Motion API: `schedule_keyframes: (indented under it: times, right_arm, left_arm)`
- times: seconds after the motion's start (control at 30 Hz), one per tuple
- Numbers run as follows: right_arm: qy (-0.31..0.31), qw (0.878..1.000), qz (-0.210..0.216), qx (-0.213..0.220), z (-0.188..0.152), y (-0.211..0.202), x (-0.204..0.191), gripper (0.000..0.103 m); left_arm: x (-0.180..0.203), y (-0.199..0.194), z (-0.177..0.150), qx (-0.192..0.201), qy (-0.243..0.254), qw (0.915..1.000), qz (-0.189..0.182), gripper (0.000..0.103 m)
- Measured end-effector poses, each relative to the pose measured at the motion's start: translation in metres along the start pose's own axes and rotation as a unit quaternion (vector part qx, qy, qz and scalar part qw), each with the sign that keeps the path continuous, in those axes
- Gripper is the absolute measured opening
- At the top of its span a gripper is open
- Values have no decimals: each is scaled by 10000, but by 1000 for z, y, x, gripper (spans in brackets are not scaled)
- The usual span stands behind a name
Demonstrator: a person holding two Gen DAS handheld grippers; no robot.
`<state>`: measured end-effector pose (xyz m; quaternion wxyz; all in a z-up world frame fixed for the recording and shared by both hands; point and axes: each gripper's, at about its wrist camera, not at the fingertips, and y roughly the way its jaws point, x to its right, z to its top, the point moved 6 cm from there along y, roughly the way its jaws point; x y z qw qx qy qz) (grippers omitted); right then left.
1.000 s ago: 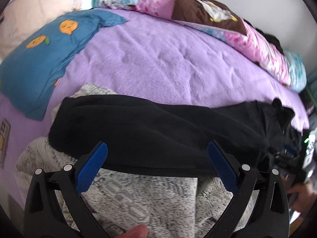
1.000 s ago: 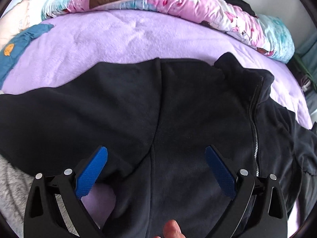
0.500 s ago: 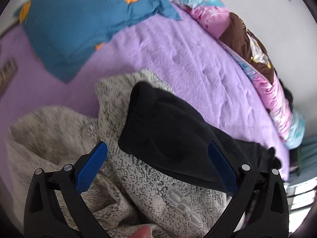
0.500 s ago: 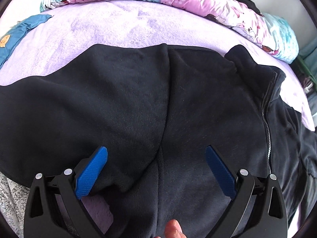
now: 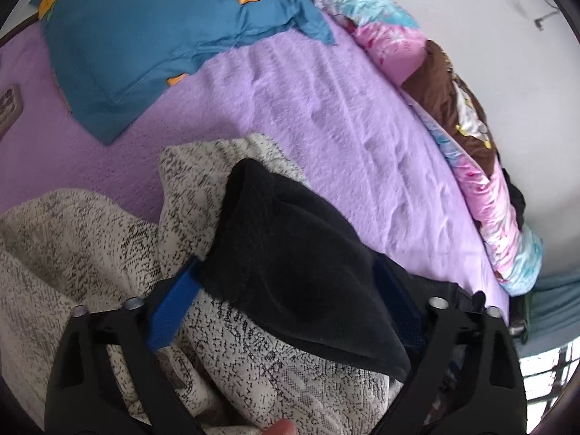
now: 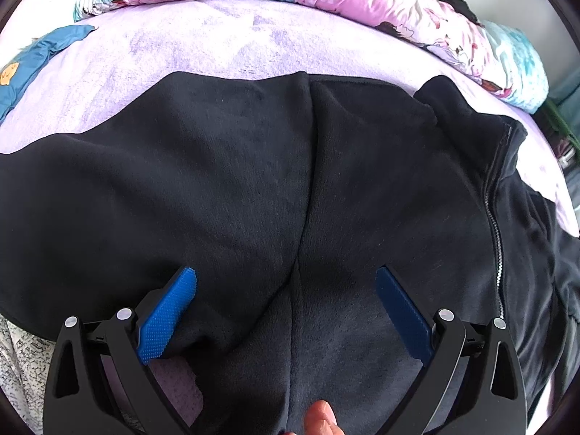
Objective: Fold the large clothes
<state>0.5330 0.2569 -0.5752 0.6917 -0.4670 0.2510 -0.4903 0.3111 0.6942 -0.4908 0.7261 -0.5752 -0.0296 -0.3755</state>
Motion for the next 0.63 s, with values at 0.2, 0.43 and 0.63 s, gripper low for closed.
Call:
schedule_keyframes:
  times: [0.2,0.43,0.63]
  right_arm:
    - [44,10000,25,16,-3,2,0,97]
    - [104,9999,122,42,-5,4,3,97]
    - [32,9996,-2,275,1,-9,7,97]
  left_arm:
    - [-15,6,-2,-157,-225,9993,238,44]
    - [-24,6,-1,-155,-725,9972,54,23]
    - [-12,-9,2,35,-658,9977,-149,21]
